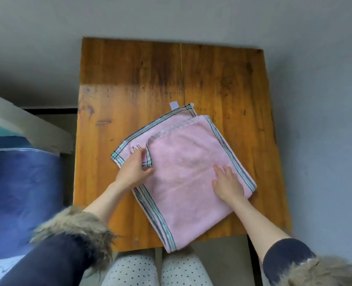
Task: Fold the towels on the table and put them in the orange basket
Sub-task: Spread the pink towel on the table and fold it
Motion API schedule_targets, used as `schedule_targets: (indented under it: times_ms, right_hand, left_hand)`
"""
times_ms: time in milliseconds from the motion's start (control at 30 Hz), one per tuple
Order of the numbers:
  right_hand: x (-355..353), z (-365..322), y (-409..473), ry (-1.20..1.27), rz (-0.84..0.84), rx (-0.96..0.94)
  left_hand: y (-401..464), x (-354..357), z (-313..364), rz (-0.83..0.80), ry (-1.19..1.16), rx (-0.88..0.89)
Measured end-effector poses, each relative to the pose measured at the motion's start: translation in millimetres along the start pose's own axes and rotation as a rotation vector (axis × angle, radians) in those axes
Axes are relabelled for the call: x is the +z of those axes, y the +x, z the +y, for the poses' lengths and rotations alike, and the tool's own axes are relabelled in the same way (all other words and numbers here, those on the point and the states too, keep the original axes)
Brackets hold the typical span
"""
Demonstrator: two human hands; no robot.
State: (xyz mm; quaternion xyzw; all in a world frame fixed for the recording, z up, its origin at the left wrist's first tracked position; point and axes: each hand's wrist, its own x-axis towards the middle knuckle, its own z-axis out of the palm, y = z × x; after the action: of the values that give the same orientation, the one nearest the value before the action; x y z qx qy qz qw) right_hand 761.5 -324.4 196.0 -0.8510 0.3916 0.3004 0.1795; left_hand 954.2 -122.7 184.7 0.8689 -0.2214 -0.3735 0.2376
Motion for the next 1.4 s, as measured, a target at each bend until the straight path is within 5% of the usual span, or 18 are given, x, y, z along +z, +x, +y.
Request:
schedule_targets:
  times_ms: [300,500,700,833,1033,1167,1400]
  right_hand:
    - [19,46,-29,0.106,0.006,0.097]
    - [-7,53,4,0.130,-0.084,0.132]
    - [-42,46,51,0.340,0.266,0.149]
    - [-61,40,87,0.467,0.258,0.093]
    - [-74,28,103,0.790,0.126,0.213]
    - [-84,31,99,0.988,0.006,0.338]
    - [-103,35,87,0.968,-0.064,0.278]
  left_hand:
    - [21,41,61,0.004,0.224,0.073]
    - [13,39,42,0.046,0.287,0.138]
    - [13,25,22,-0.009,0.301,0.200]
    - [19,26,24,-0.130,0.360,0.108]
    - [21,37,38,0.267,0.273,0.143]
    - [18,31,48,0.427,0.012,0.019]
    - [6,-8,43,0.209,-0.467,-0.005]
